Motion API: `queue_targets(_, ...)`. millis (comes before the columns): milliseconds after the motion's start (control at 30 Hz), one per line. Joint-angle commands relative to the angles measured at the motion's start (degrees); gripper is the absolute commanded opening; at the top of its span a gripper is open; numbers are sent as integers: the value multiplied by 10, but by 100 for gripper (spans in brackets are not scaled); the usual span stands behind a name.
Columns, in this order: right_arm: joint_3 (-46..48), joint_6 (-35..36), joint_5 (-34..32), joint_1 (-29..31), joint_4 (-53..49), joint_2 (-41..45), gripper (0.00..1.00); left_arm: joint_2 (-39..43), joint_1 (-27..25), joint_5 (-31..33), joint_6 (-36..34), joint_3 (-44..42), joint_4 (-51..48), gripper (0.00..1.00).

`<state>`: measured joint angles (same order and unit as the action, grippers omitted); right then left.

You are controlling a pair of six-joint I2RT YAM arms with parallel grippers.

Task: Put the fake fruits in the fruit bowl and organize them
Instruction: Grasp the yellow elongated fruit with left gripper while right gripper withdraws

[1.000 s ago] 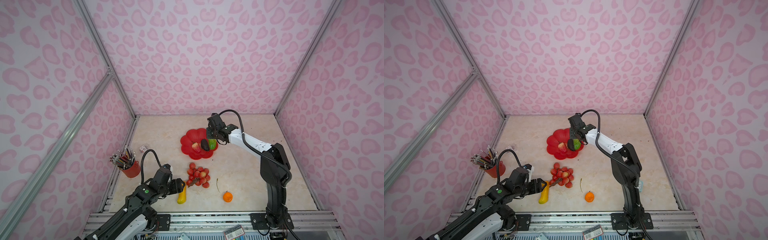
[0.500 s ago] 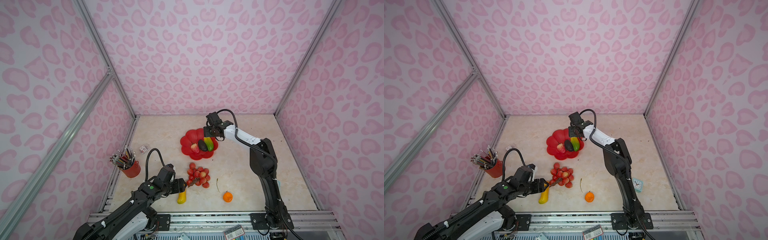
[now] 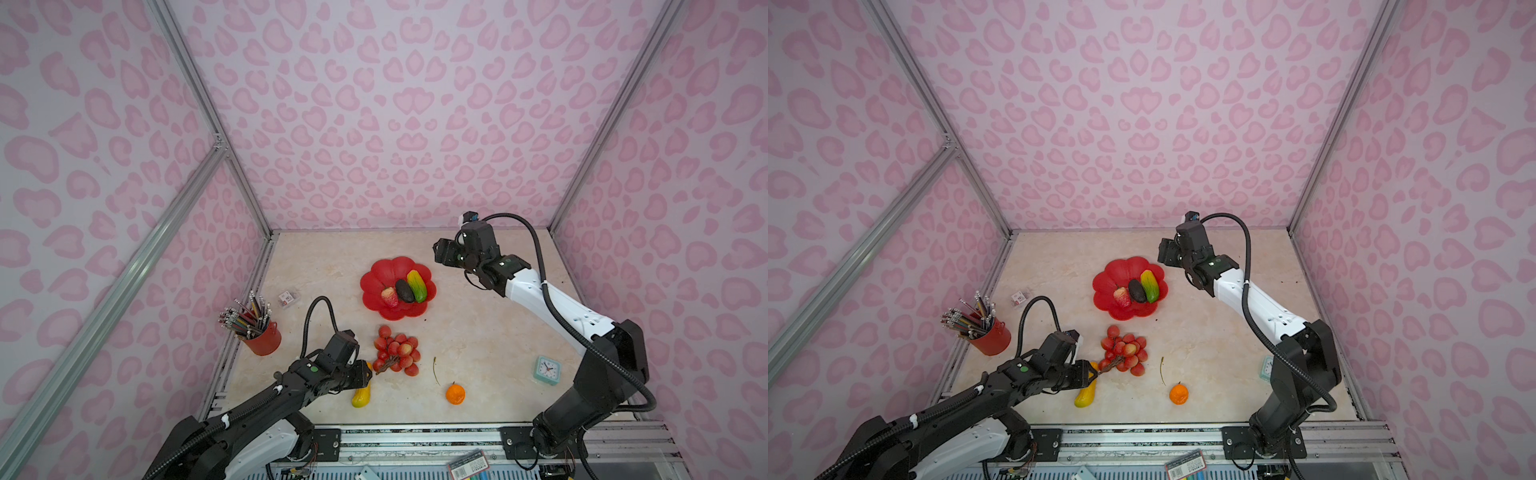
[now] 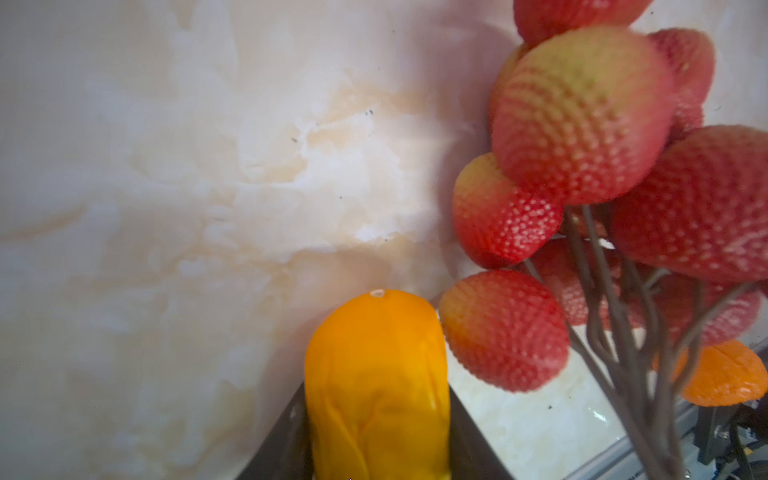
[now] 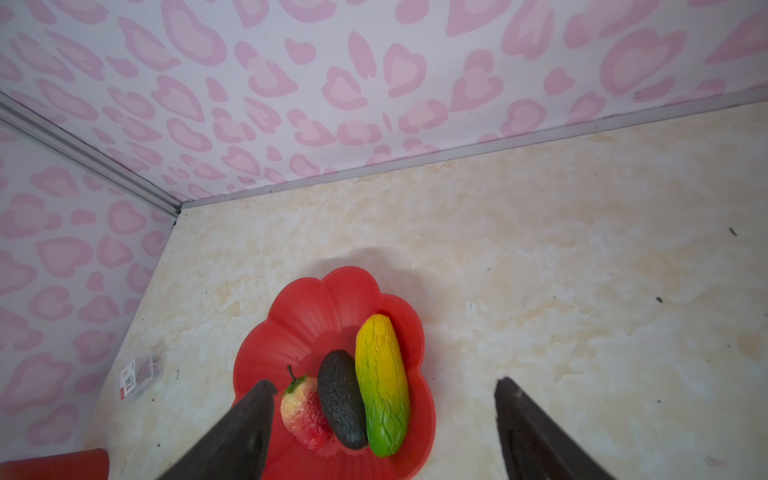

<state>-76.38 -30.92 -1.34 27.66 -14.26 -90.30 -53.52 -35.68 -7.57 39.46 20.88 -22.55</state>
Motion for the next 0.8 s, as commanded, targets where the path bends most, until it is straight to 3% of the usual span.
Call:
queue_targets(0, 40, -18, -8, -5, 31, 33, 83, 55, 1, 51, 4, 31, -59, 43)
queue_targets(133, 90, -27, -11, -6, 2, 71, 82, 83, 5, 102, -19, 107, -100, 43)
queue_targets(300, 168, -35, 17, -5, -37, 118, 82, -17, 31, 143, -87, 234, -65, 42)
queue_targets(500, 260, -58, 25, 25, -73, 178, 81, -220, 98, 89, -152, 389, 13, 40)
queue_targets(767, 327, -97, 6, 104, -139, 229, 81, -432, 114, 34, -167, 490, 57, 38)
